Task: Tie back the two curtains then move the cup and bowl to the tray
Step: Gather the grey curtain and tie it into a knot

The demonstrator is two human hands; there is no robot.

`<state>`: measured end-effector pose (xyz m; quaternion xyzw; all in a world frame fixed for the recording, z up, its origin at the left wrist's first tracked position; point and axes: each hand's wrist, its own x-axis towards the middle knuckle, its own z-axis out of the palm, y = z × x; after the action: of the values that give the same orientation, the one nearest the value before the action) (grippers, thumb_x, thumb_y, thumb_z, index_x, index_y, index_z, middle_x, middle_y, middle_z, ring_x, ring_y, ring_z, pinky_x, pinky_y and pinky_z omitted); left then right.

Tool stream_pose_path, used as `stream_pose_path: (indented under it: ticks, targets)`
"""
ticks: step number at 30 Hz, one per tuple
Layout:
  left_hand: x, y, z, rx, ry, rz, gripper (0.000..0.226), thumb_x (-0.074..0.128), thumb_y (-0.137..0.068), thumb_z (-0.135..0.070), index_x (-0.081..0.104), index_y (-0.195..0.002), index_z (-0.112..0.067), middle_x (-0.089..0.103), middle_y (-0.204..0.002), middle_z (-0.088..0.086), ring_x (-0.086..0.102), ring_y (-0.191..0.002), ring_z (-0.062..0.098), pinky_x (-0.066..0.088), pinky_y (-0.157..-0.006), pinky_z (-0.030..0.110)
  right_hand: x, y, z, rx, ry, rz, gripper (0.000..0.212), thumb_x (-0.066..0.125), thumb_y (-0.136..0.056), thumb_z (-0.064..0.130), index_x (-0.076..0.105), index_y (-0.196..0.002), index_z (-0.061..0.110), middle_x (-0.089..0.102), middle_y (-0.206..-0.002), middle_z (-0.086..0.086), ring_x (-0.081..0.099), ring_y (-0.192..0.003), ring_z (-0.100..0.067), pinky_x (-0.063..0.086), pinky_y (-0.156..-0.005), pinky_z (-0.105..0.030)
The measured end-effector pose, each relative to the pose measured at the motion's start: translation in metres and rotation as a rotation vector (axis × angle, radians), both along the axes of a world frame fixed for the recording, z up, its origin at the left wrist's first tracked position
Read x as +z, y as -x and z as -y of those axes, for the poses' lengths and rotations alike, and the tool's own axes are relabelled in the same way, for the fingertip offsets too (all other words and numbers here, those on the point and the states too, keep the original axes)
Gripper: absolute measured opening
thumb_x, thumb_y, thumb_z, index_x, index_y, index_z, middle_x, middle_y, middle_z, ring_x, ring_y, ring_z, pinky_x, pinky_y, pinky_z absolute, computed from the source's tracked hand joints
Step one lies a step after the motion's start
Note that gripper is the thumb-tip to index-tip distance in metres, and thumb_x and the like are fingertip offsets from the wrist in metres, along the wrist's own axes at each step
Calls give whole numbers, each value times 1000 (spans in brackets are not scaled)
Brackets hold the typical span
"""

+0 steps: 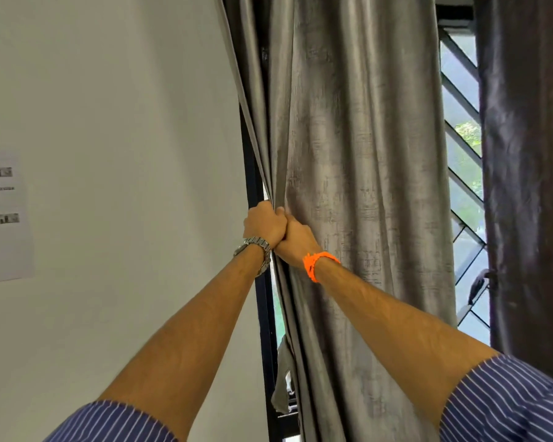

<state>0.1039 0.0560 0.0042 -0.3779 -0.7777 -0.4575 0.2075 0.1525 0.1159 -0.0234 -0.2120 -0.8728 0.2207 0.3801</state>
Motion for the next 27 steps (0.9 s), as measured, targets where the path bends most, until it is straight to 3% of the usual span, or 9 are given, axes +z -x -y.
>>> stream_pose_path:
  ticks: [3,6,8,10,13,16,18,22,27]
  targets:
    - [-1,-2,-8,112,55,-119,32,41,-101,-27,60,-104,-2,64,-107,18,61,-97,36,44,-73,37,-2,-23,-16,-12,-41,74,61,64,-80,29,44,-137,22,54,-132,-16,51,-123,-37,38,-108,-50]
    - [-2,-1,-15,202,113,-240,28,40,-99,-21,62,-102,-3,66,-106,18,62,-97,38,43,-69,34,-3,-43,-40,-55,-178,-43,65,68,-74,28,50,-136,26,53,-140,-9,36,-141,-24,1,-122,-48]
    - [-3,-1,-20,238,164,-253,27,40,-94,-16,61,-106,-2,65,-111,18,58,-109,40,44,-82,40,-3,-55,-59,-136,-274,-142,63,71,-72,32,54,-132,23,50,-144,-6,23,-147,-20,-7,-122,-46]
    - [-2,2,-25,315,252,-296,42,39,-92,-17,51,-129,-1,55,-134,19,32,-137,42,24,-105,67,-1,-66,-77,-265,-343,-220,62,73,-71,34,54,-128,23,41,-150,-4,14,-150,-22,-3,-121,-49]
    - [-5,12,-34,423,303,-442,63,32,-95,-23,17,-152,-4,14,-160,16,-8,-147,43,-5,-105,76,-1,-76,-95,-359,-313,-328,69,78,-70,32,47,-131,27,18,-161,0,1,-151,-22,4,-119,-57]
    - [-8,17,-37,478,301,-530,66,28,-94,-26,8,-153,-1,5,-161,18,-11,-146,42,-4,-108,73,-5,-77,-106,-290,-174,-449,89,85,-66,26,33,-138,32,0,-163,9,7,-151,-22,29,-113,-60]
    - [-8,19,-40,500,306,-543,68,26,-96,-29,5,-153,0,3,-161,19,-10,-147,40,-4,-111,70,-7,-73,-111,-243,-27,-536,101,88,-63,24,24,-141,33,2,-163,9,31,-144,-25,45,-102,-53]
    - [-8,23,-43,499,315,-544,68,25,-98,-31,-1,-152,1,-2,-161,19,-10,-148,36,-8,-112,67,-9,-64,-121,-170,308,-541,119,90,-62,29,8,-149,26,39,-149,-17,54,-123,-34,44,-104,-48]
    - [-9,29,-46,446,289,-463,70,25,-98,-36,-4,-154,-4,-3,-161,19,-9,-147,42,-5,-108,73,-15,-47,-122,-105,412,-393,127,87,-64,39,2,-154,13,36,-151,-19,41,-135,-35,38,-109,-42]
